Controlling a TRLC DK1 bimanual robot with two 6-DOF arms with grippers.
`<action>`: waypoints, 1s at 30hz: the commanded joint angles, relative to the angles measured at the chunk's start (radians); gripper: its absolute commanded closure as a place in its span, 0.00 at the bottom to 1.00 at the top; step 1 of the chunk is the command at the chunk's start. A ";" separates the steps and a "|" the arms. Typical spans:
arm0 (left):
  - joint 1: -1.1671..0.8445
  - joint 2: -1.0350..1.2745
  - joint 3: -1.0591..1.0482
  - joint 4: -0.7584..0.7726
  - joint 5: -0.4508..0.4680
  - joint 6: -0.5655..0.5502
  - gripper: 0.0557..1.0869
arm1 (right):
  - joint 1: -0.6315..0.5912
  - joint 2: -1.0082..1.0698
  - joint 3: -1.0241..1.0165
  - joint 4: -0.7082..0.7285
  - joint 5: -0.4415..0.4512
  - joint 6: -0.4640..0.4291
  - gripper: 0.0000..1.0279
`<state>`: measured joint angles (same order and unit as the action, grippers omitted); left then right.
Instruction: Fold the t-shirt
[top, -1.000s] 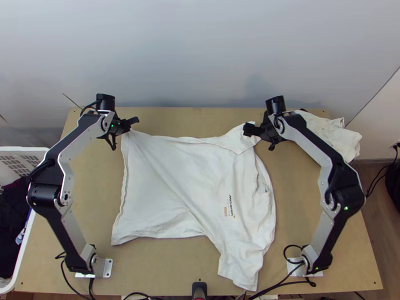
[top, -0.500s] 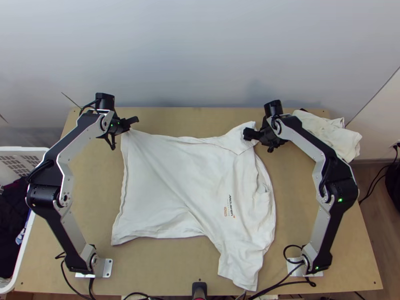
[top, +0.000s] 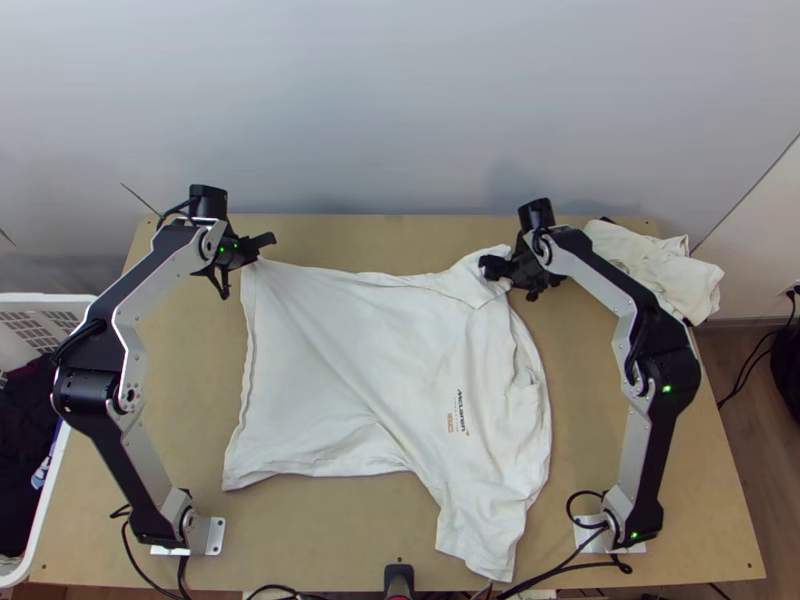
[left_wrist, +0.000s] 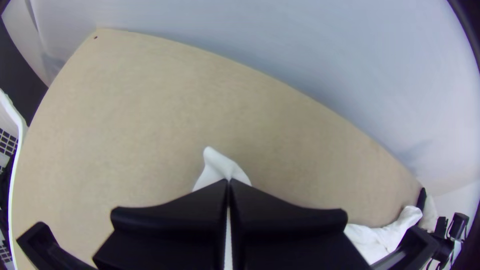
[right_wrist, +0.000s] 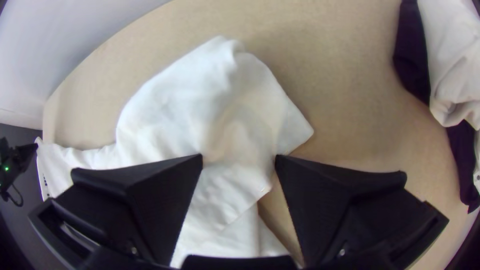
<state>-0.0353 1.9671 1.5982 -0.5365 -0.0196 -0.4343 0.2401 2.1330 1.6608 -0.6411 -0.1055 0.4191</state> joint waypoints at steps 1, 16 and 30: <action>0.006 0.001 0.000 -0.011 0.000 -0.001 0.96 | 0.007 0.013 0.037 -0.002 0.000 0.001 0.65; 0.011 -0.013 0.019 -0.017 -0.023 -0.011 0.96 | 0.004 -0.001 0.166 0.021 0.000 -0.037 0.97; 0.037 0.056 0.154 -0.002 -0.083 -0.021 0.96 | 0.033 0.036 0.370 0.141 0.214 -0.134 0.97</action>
<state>-0.0074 1.9846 1.6852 -0.5434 -0.0845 -0.4500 0.2565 2.1529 1.9522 -0.5694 0.0273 0.3309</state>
